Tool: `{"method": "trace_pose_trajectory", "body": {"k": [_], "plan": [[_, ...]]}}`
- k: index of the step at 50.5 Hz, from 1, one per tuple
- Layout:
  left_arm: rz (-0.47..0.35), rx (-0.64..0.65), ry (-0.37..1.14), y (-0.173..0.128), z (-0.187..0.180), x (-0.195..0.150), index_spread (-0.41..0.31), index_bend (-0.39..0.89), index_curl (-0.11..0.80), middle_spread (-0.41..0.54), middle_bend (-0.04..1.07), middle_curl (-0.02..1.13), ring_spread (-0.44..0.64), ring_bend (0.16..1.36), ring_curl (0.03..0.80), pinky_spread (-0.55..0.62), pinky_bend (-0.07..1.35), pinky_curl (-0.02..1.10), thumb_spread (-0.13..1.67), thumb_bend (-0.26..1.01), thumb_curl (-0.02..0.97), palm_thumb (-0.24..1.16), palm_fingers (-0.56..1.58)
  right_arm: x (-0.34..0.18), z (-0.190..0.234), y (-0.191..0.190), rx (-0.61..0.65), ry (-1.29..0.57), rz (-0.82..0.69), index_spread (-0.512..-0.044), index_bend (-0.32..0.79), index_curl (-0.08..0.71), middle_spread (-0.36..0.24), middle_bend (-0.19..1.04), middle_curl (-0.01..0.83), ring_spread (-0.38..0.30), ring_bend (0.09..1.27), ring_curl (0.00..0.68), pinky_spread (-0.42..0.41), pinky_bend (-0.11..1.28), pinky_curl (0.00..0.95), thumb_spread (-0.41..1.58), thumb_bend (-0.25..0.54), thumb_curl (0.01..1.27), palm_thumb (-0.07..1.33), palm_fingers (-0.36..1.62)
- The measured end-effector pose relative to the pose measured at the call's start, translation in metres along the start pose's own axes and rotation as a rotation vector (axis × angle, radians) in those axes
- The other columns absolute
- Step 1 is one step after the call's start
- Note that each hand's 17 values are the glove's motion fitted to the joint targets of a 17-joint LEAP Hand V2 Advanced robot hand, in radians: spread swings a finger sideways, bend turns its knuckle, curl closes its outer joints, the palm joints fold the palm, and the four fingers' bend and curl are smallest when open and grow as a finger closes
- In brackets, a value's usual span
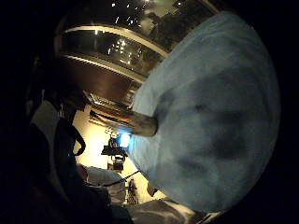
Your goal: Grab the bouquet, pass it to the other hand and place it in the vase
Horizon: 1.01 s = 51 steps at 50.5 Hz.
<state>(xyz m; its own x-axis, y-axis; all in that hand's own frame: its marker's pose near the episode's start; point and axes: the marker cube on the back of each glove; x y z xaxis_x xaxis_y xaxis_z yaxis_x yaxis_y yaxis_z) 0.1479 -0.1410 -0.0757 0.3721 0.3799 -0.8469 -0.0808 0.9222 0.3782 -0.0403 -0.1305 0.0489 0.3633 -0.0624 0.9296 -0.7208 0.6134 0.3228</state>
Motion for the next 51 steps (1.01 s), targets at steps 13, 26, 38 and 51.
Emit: {"method": "trace_pose_trajectory", "body": {"k": [13,26,38,51], "plan": [[0.135,0.340,0.025,-0.003,-0.021,0.004,-0.111,0.25,0.255,-0.152,0.55,0.45,-0.23,0.72,0.339,-0.26,0.63,0.40,0.71,0.10,0.463,0.73,1.35,-0.005,0.040,0.029,-0.335,-0.347,-0.350,-0.203,0.54,0.584,-0.151,0.82,0.601,-0.185,0.96,0.541,-0.233,0.74,0.519,0.54,-0.036,0.65,0.99,1.38],[0.146,0.476,-0.144,-0.022,-0.104,0.068,-0.268,0.42,0.400,-0.294,0.67,0.55,-0.36,0.78,0.423,-0.36,0.62,0.43,0.36,0.04,0.595,0.86,1.41,-0.018,0.012,0.038,-0.734,-0.282,-0.270,-0.241,0.17,0.503,-0.171,0.54,0.507,-0.181,0.76,0.476,-0.192,0.67,0.468,0.73,-0.073,0.60,0.78,0.81],[0.032,0.656,-0.224,-0.061,-0.198,0.112,-0.296,0.43,0.464,-0.325,0.69,0.55,-0.38,0.79,0.452,-0.37,0.64,0.44,0.25,-0.02,0.665,0.90,1.38,-0.016,-0.017,-0.011,-0.686,-0.195,-0.463,-0.297,0.11,0.380,-0.135,0.29,0.406,-0.099,0.56,0.372,0.077,0.58,0.395,0.94,-0.035,0.52,0.65,0.51],[-0.111,0.828,-0.288,-0.069,-0.261,0.107,-0.300,0.42,0.509,-0.330,0.70,0.55,-0.38,0.78,0.466,-0.37,0.64,0.44,0.21,-0.03,0.712,0.90,1.37,-0.022,-0.025,-0.012,-0.740,-0.156,-0.425,-0.298,0.12,0.319,-0.098,0.25,0.392,-0.063,0.51,0.348,0.167,0.53,0.357,1.01,-0.020,0.48,0.65,0.54]]}}
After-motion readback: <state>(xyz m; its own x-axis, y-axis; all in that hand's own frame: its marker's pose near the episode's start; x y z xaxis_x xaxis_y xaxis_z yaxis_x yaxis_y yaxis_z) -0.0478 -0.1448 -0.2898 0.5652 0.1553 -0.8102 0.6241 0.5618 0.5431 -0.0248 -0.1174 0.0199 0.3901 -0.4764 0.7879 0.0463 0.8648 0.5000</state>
